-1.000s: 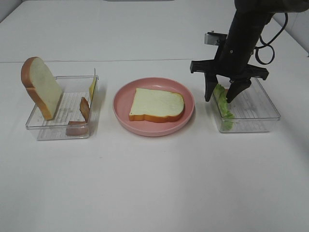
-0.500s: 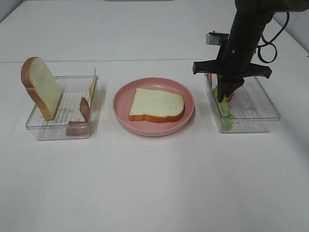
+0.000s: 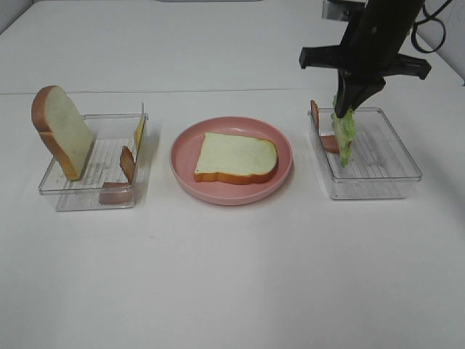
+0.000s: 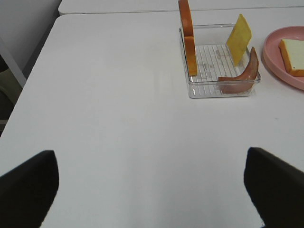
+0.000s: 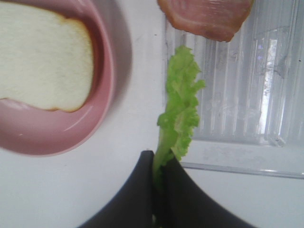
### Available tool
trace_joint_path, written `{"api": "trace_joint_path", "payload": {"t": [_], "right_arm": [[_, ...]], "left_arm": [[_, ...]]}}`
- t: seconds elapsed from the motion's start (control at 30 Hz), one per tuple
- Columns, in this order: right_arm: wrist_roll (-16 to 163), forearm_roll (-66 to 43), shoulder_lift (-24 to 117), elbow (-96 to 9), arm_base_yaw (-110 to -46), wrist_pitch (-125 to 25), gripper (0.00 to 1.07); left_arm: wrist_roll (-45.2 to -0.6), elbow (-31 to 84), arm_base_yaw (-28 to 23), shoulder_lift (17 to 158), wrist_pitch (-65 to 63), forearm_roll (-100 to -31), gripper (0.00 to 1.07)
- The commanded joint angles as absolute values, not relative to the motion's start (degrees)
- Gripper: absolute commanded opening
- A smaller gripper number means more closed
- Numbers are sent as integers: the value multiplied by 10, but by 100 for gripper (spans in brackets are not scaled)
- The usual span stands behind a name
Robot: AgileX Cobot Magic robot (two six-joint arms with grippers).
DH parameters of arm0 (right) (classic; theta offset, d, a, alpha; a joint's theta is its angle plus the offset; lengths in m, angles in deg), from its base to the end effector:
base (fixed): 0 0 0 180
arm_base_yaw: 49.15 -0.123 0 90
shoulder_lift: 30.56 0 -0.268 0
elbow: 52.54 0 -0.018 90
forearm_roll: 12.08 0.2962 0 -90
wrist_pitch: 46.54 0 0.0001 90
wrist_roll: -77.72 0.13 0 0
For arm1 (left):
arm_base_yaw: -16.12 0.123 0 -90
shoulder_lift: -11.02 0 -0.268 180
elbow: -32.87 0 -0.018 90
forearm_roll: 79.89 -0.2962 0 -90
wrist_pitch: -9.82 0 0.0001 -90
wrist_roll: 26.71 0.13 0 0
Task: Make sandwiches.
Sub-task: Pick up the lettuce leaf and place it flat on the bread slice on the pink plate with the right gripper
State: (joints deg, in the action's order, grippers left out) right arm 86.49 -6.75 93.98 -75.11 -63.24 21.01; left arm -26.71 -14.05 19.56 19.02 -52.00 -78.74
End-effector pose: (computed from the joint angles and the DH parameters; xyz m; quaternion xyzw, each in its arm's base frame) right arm 0.4523 0.1250 0.1726 -0.0324 0.9943 0.0616 0.0806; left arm 0.0827 0.0027 0.2867 -0.0250 0.8510 0.0057 0.5245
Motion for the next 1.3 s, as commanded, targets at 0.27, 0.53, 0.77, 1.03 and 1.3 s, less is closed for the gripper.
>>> {"api": "trace_joint_path", "payload": {"t": [0.27, 0.53, 0.77, 1.03, 1.3], "right_arm": [[803, 132, 891, -753, -631, 193, 0], [733, 272, 924, -753, -667, 154, 0], [733, 283, 972, -753, -698, 92, 0], [731, 295, 1019, -753, -711, 45, 0], [702, 339, 1063, -780, -712, 24, 0]], "left_arm": [[-272, -142, 194, 182, -518, -787, 98], [-272, -142, 194, 182, -518, -787, 98], [-272, -142, 194, 182, -518, -787, 98], [-272, -142, 194, 182, -518, -787, 98], [-272, -142, 194, 182, -518, -787, 98]]}}
